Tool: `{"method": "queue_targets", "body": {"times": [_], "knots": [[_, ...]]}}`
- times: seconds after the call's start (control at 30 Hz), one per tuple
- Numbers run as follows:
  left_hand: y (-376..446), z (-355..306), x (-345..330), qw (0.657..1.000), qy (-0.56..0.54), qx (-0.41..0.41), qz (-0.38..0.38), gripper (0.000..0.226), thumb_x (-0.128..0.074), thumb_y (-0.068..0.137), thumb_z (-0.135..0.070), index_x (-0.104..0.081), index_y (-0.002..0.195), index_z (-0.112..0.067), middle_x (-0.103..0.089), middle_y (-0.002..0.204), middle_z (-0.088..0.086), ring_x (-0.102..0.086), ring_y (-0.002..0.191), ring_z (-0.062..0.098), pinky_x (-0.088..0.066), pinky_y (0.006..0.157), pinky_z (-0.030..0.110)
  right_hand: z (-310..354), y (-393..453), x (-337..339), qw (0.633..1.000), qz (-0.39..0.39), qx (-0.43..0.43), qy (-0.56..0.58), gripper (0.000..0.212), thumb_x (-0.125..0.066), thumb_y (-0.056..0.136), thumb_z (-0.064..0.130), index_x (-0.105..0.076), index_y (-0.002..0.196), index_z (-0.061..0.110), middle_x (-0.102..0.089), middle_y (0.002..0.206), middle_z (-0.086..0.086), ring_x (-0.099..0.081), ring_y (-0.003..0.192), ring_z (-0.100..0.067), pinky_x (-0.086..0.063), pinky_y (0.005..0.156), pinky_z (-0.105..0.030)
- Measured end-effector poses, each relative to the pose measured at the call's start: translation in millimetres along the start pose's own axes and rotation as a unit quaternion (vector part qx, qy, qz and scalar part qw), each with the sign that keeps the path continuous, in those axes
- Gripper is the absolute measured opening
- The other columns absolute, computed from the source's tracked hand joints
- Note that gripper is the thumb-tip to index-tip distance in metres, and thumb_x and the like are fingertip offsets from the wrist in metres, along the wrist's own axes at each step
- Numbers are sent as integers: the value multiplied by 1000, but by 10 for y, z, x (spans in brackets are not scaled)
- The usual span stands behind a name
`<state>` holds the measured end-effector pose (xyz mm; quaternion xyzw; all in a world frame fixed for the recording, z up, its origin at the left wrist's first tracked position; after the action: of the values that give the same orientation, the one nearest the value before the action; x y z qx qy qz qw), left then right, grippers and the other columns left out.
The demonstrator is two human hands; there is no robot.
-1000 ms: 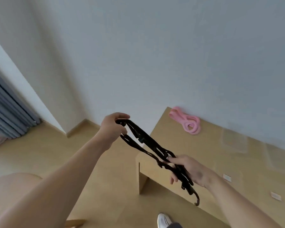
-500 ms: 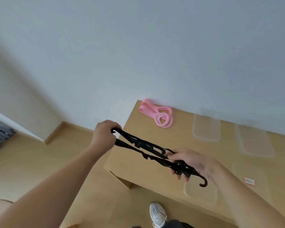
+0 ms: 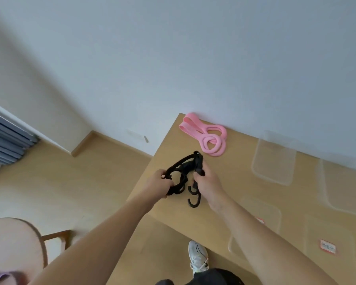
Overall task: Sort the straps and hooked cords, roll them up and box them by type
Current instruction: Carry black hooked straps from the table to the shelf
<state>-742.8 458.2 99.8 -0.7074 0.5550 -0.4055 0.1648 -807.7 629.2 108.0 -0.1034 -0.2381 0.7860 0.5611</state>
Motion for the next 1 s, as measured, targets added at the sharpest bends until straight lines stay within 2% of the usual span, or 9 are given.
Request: {"method": "queue_targets", "body": {"times": [0.1,0.17,0.23,0.33,0.43,0.57,0.67,0.83,1.0], "knots": [[-82,29,-163,997,70,-17,28,16,-60,94,-25,-64,105,-14,-71,98,4,-67,84,16,-54,70,27,-31,52,-171,987,-4,25,-161,64,-46,99,27,-21,158,31,-52,138,10,-50,127,-20,-44,103,-34],[-124,13,-235,991,114,-42,49,22,-58,93,-28,-63,89,-6,-63,80,3,-54,69,13,-40,59,21,-31,64,-230,966,-16,48,-253,67,-46,95,44,-23,156,27,-55,138,4,-47,128,-29,-43,105,-43],[-170,-2,-300,981,166,-66,70,26,-57,93,-28,-59,78,-6,-54,75,4,-44,69,13,-32,57,23,-62,108,-329,958,5,38,-285,76,-48,93,56,-20,157,26,-49,143,1,-39,132,-29,-39,108,-42],[-243,-42,-396,962,229,-101,109,26,-56,97,-27,-67,91,-3,-60,100,11,-46,89,14,-39,69,23,-1,176,-468,927,16,57,-372,83,-56,90,59,-19,157,29,-40,140,-8,-36,127,-29,-37,106,-40],[-286,-27,-336,954,246,-124,122,27,-58,99,-32,-73,108,-11,-58,116,7,-48,103,11,-40,84,23,82,241,-575,887,18,96,-451,78,-62,89,46,-23,155,33,-37,135,-9,-39,119,-30,-41,100,-39],[-206,88,78,944,301,-132,19,37,-57,100,-36,-62,134,-24,-54,131,-3,-52,122,17,-42,90,27,130,231,-641,820,31,160,-549,75,-57,92,21,-20,156,29,-43,129,-6,-43,104,-26,-41,89,-34],[-185,145,388,952,269,-138,-55,39,-58,99,-34,-59,137,-28,-53,138,-6,-52,125,15,-42,92,26,165,225,-701,781,21,221,-583,78,-56,93,12,-16,159,22,-50,134,-4,-48,105,-26,-44,89,-35],[-209,144,620,956,227,-160,-99,37,-60,100,-34,-60,136,-26,-54,143,-1,-46,135,20,-42,108,34,305,356,-681,765,22,205,-611,80,-54,94,11,-8,159,16,-46,145,-5,-47,119,-28,-44,96,-38],[-276,199,761,953,214,-178,-118,37,-61,99,-34,-61,135,-26,-55,140,-2,-48,132,19,-40,106,32,392,264,-742,768,6,187,-612,85,-62,92,35,-13,158,13,-38,151,-12,-39,134,-35,-37,109,-46]]}}
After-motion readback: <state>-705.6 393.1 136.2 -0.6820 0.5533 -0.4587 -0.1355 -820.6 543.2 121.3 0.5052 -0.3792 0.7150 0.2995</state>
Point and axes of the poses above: each hand's wrist, its own y-axis towards the middle knuckle, its own x-axis out of the back of the hand, z = x × y, the point moved 10 cm from there along y, towards the middle knuckle
